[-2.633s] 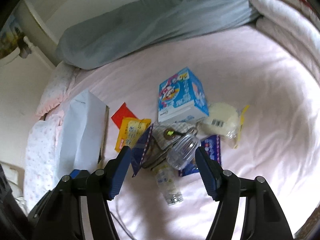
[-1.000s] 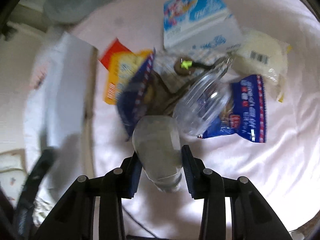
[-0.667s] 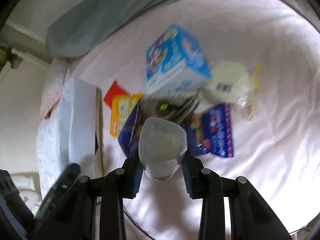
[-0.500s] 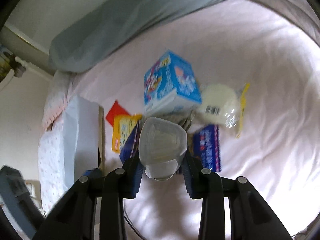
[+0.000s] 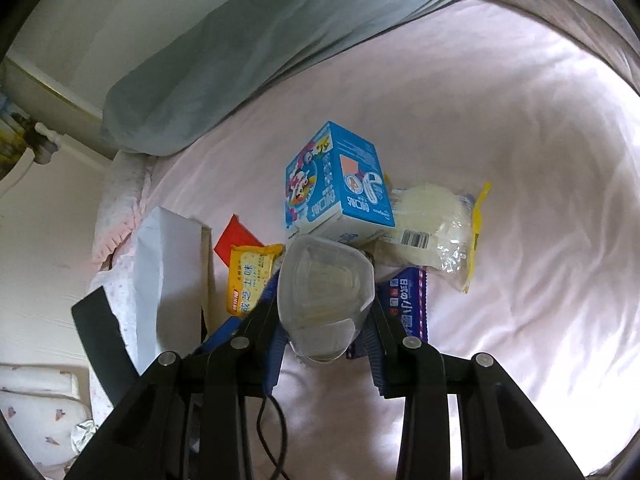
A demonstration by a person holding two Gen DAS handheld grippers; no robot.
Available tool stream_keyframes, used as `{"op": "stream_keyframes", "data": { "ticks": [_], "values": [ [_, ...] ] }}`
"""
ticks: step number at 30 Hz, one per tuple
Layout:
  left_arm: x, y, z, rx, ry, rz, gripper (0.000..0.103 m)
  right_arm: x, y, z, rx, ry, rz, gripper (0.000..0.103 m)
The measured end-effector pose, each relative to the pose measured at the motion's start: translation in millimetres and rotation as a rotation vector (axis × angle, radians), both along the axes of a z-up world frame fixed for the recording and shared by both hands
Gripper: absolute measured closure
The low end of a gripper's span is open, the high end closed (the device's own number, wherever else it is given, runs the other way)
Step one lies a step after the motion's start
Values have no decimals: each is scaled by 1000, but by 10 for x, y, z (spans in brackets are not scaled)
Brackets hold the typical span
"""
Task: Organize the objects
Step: 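Lift the bottle and the blue bag and carry both over the white box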
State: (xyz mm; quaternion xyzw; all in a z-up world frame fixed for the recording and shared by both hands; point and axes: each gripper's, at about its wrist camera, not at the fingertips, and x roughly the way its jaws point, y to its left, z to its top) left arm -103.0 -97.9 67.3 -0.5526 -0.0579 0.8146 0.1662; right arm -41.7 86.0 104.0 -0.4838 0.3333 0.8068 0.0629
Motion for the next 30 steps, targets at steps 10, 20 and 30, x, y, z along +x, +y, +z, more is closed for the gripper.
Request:
{"op": "stream_keyframes", "data": {
  "ticks": [10,20,30],
  "values": [
    [-2,-86,-100,46,-76,42,68,30,7,-12,-7,-12,-6,68],
    [148,-412,352,190,2,66,76,17,-111,-1,5,10,20,68],
    [430,-1122,1141,233,279,164,75,-23,-716,303,26,192,165,67]
  ]
}}
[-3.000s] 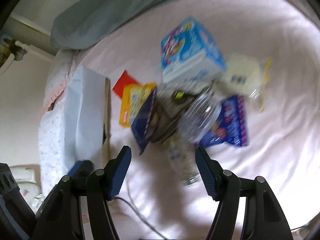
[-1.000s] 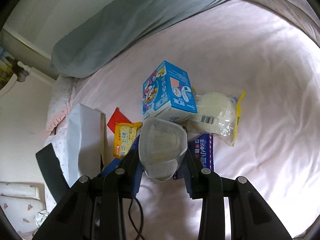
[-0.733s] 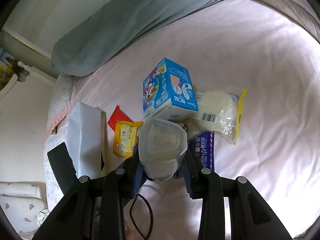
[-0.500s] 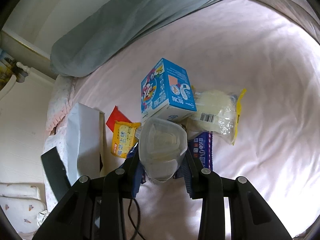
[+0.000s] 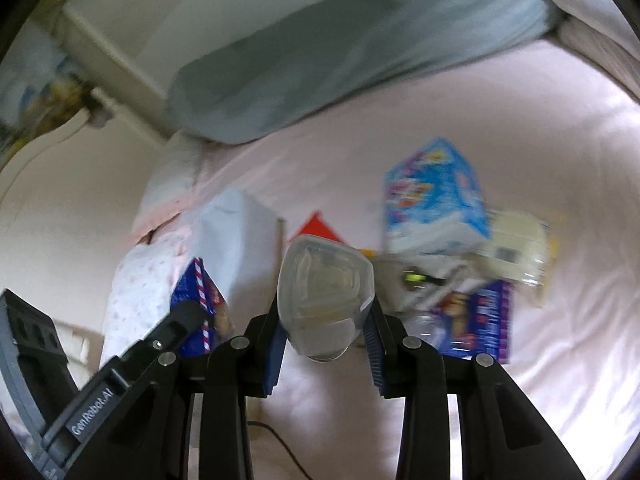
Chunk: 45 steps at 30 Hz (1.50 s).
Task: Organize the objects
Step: 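Lift the bottle and the blue bag and carry both over the white box, then open the right gripper to drop the bottle while the left gripper drops the bag into the box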
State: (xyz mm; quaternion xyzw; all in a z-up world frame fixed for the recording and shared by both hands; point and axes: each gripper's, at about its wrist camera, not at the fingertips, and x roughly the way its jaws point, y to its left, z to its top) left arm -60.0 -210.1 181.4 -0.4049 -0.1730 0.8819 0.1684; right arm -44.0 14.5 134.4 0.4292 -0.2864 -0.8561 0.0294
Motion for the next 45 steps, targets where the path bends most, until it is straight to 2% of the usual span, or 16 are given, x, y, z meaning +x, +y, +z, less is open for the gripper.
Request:
{"op": "stream_keyframes", "data": {
  "ticks": [3,7,11,14,16,19,24,26,28,32,37,42,45],
  "values": [
    [46,-267,116,42,30,27,75,-48,-236,197,43,77,69,67],
    [79,-570,117,23,31,61,75,-65,-441,476,91,165,120,67],
    [91,-768,8,38,15,72,75,-189,-670,617,51,170,180,67],
    [93,-895,-113,38,-33,92,75,-355,-907,647,51,153,234,67],
    [91,-901,-156,15,-42,81,75,-444,-1062,598,61,138,262,67],
    [66,-906,-249,-22,-68,81,75,-567,-1249,355,81,107,275,67],
    [-31,-1011,-521,-33,-176,137,75,-683,-1380,-143,-25,31,320,67],
    [-32,-1069,-581,-48,-208,165,75,-672,-1494,-132,36,36,354,67],
    [-14,-1135,-625,-29,-226,185,75,-639,-1584,-115,94,34,378,67],
    [10,-1161,-670,-42,-253,200,74,-634,-1656,-187,73,-5,415,67],
    [-10,-1098,-738,-103,-311,205,73,-612,-1745,-288,118,-18,429,67],
    [-5,-1087,-663,-123,-274,224,69,-605,-1703,-277,61,23,436,62],
    [12,-1050,-584,-121,-238,214,66,-528,-1643,-139,69,92,441,57]
  ]
}}
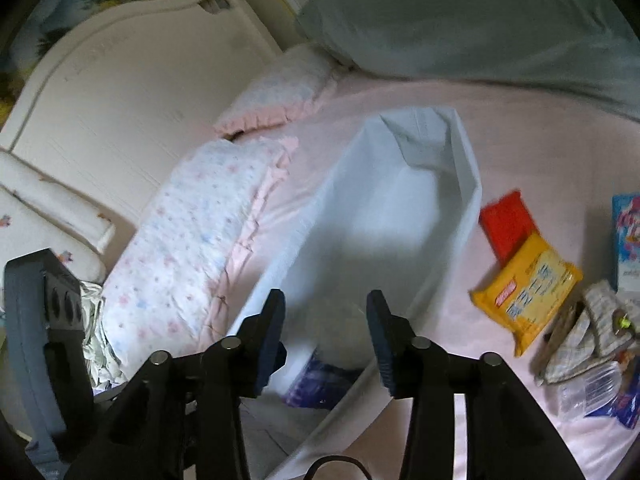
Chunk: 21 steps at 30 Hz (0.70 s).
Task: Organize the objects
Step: 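Open the right gripper to drop the bottle while the left gripper drops the bag into the box, then reach the right gripper to the ribbed clear plastic jar and grasp it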
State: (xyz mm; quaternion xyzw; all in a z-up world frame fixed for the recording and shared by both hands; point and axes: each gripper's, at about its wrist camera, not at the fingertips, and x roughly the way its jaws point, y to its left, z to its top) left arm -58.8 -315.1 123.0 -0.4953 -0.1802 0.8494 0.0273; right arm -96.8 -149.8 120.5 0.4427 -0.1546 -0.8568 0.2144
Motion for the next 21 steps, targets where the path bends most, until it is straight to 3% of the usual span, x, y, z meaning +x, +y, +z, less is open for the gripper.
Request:
{"op": "stream_keyframes", "data": {
  "ticks": [11,17,21],
  "values": [
    [177,598,338,-32,158,-174,66,278,700,338,119,70,-156,53],
    [198,1046,351,-88,149,-250,66,296,1098,318,211,67,-240,52],
    [238,1256,357,-92,145,-267,66,316,1327,215,199,13,-261,52]
  ]
}}
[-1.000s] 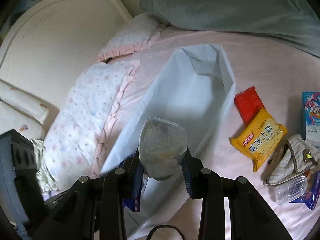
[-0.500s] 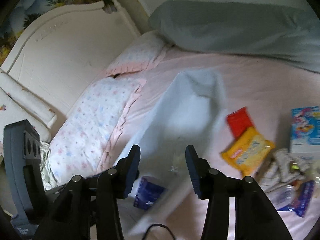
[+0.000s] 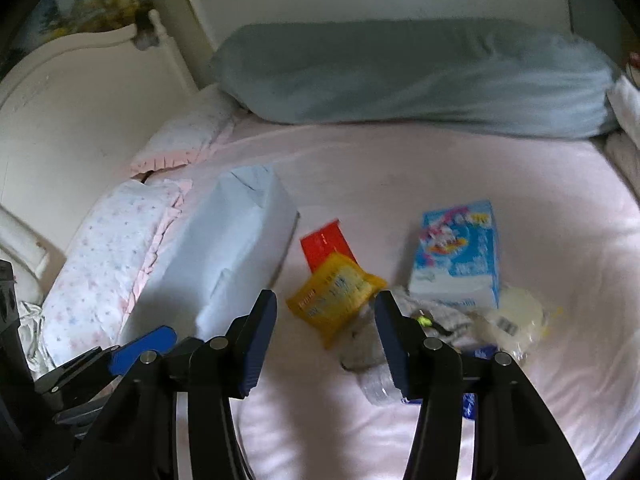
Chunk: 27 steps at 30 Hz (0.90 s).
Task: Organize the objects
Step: 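Reach the right gripper to the ribbed clear plastic jar and grasp it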
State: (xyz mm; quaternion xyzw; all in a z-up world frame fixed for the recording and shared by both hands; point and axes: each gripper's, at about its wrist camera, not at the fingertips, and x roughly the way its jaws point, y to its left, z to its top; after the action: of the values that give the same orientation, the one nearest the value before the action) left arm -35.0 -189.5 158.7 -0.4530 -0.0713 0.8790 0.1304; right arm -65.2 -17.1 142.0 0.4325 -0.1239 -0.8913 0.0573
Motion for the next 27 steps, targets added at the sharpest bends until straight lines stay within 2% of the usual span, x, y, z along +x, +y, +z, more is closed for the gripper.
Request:
{"op": "stream_keyframes", "data": {
  "ticks": [3,10,14,17,22,24,27],
  "values": [
    [-2,82,-40,-8,-8,-1,66,4,150,-57,-10,-35,-25,52],
    [11,114,-75,-84,11,25,66,24,175,-4,-77,-17,-27,52],
    [27,171,-48,-59,16,1,66,39,166,-20,-39,-25,-36,52],
    [24,244,-69,-80,21,-17,66,73,244,-76,-15,-29,-43,52],
    [-39,347,-254,-87,-21,-3,66,149,427,-405,108,-40,-47,52],
    [-72,413,-362,-88,-59,-16,66,130,479,-577,119,-66,-47,52],
    [-113,525,-517,-150,-106,-38,66,63,482,-793,89,-143,-31,52]
  ]
}}
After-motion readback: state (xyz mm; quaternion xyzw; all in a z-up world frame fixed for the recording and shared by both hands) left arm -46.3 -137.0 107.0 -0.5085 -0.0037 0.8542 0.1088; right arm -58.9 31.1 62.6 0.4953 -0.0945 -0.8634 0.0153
